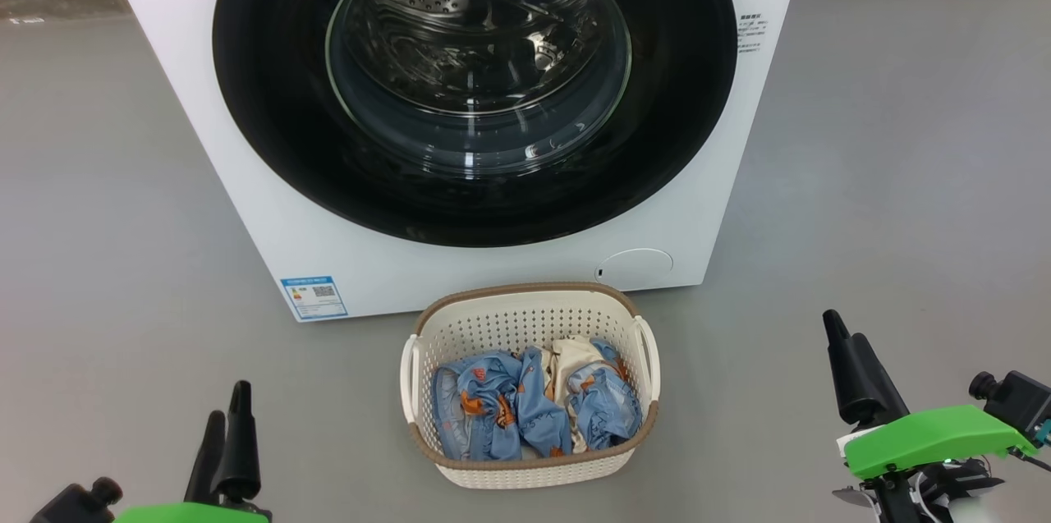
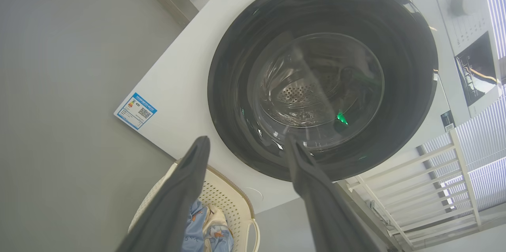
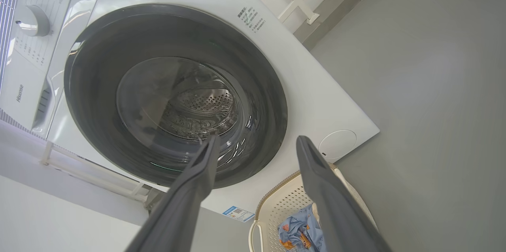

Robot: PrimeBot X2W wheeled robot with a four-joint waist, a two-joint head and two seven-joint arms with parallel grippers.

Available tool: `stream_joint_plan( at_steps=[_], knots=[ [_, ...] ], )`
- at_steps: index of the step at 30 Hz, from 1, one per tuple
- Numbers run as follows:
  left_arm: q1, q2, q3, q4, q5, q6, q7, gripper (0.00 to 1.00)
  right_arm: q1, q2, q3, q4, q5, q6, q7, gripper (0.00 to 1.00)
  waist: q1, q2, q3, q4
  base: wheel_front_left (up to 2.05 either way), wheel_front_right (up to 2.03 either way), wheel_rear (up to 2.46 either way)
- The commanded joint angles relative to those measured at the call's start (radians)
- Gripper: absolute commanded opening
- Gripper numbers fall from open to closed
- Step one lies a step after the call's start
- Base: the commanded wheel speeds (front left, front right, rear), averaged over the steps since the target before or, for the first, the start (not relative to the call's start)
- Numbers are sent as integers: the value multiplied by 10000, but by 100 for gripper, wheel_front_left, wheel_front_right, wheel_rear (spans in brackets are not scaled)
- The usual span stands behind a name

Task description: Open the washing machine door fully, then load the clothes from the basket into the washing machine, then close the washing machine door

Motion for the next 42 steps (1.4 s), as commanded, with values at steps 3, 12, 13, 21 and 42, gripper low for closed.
stream_joint_plan(
  at_steps=[3,12,13,21,42],
  knots=[
    [-494,149,135,-108,490,-37,-177,100,-584,-98,195,-190,-628,30,-201,100,0,-1,-4,-7,0,0,0],
    [-629,151,150,29,1603,-44,-448,100,-764,-37,235,120,-2161,35,-468,100,0,-1,-46,-14,0,0,0],
    [-639,151,148,30,1717,-45,-477,100,-786,-37,248,141,-2298,35,-496,100,0,-1,-52,-11,0,0,0],
    [-691,176,111,23,2584,-51,-718,100,-963,-117,516,455,-3182,39,-734,100,0,-1,-114,37,0,0,0],
    [-883,338,126,12,4721,-65,-1349,100,-1416,-299,906,787,-5486,49,-1355,100,0,-1,-153,57,0,0,0]
  ],
)
